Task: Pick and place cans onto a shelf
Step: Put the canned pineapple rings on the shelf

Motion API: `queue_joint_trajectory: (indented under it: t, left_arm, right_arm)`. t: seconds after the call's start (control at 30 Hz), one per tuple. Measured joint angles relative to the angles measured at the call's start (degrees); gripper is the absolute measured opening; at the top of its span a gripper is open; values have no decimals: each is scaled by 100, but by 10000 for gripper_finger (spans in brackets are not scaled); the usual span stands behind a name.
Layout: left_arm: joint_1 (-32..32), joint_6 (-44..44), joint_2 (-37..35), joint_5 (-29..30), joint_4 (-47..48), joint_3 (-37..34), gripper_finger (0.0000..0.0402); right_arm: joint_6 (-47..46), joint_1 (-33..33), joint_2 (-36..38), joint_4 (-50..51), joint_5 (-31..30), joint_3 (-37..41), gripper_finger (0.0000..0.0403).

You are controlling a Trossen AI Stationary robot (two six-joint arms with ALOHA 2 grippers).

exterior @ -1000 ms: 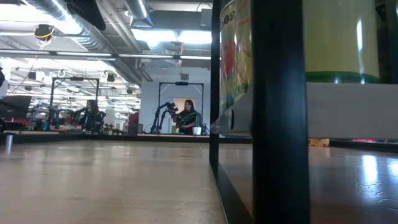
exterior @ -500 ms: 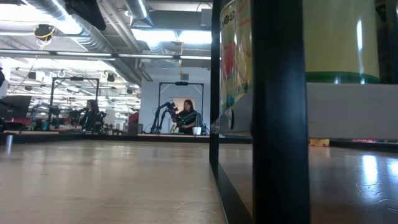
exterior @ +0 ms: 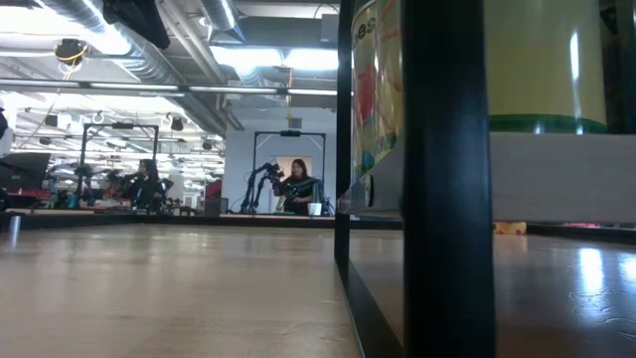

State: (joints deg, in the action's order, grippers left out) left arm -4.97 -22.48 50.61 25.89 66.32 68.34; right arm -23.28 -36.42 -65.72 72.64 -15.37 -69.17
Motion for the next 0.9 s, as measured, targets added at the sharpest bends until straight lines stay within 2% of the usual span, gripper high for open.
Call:
queue_joint_trajectory:
  t: [0.1,0.27,0.53,0.73,0.9]
  left_arm:
    - [0,-8,0,-56,0,0,62]
    - [0,-144,0,-277,0,0,60]
    - [0,-126,1,-297,-48,0,59]
    - [-21,798,293,-249,-1322,-1,58]
    - [-499,1439,861,-326,-2405,4,58]
  right_arm:
    - [186,-323,-247,-102,60,0,23]
    - [-32,-862,-642,15,624,0,23]
    - [-201,-1080,-1107,-117,641,0,23]
    - [127,-1080,-1082,-116,719,0,23]
    - [97,-1047,-651,-75,1039,-83,23]
